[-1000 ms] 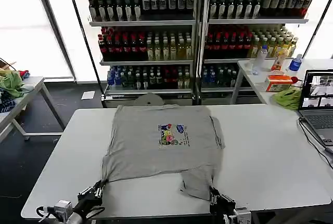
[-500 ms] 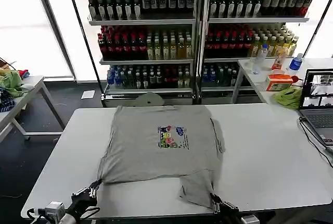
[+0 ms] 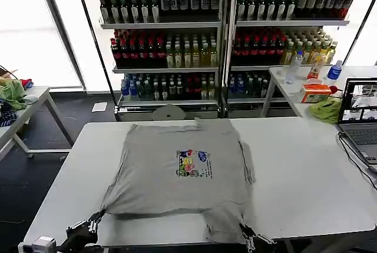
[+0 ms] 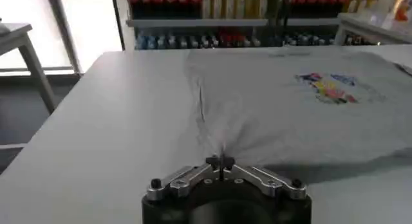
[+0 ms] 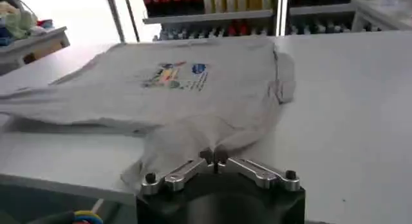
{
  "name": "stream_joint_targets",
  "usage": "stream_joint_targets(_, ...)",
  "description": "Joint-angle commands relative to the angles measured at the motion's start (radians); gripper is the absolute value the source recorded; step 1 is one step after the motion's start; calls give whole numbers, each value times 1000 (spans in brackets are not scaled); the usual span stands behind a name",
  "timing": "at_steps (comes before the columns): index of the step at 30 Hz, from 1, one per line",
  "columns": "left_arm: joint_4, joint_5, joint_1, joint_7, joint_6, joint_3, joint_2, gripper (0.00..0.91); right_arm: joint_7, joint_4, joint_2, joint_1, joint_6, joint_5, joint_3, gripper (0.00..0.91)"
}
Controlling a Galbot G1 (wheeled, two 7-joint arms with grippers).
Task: Fold and organize the clothes.
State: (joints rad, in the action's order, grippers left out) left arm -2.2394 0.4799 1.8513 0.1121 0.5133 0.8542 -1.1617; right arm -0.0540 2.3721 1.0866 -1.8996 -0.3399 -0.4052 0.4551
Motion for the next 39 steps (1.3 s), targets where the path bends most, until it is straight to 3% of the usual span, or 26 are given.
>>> stream_joint_targets(1, -28, 14, 12, 7, 27, 40, 19, 0, 21, 24, -7, 43, 32, 4, 6, 0)
stream_joint_targets(14, 80, 114, -228, -3, 51, -32, 155, 0, -46, -78, 10, 353, -22, -22, -79, 0)
stream_joint_targets(27, 274, 197, -464, -6, 57, -201, 275, 0, -69, -232, 54, 562, -26, -28, -123, 0)
stream_joint_targets(39, 470, 221, -697, -16, 33, -335, 277, 0, -100, -454, 84, 777, -50, -39, -202, 0)
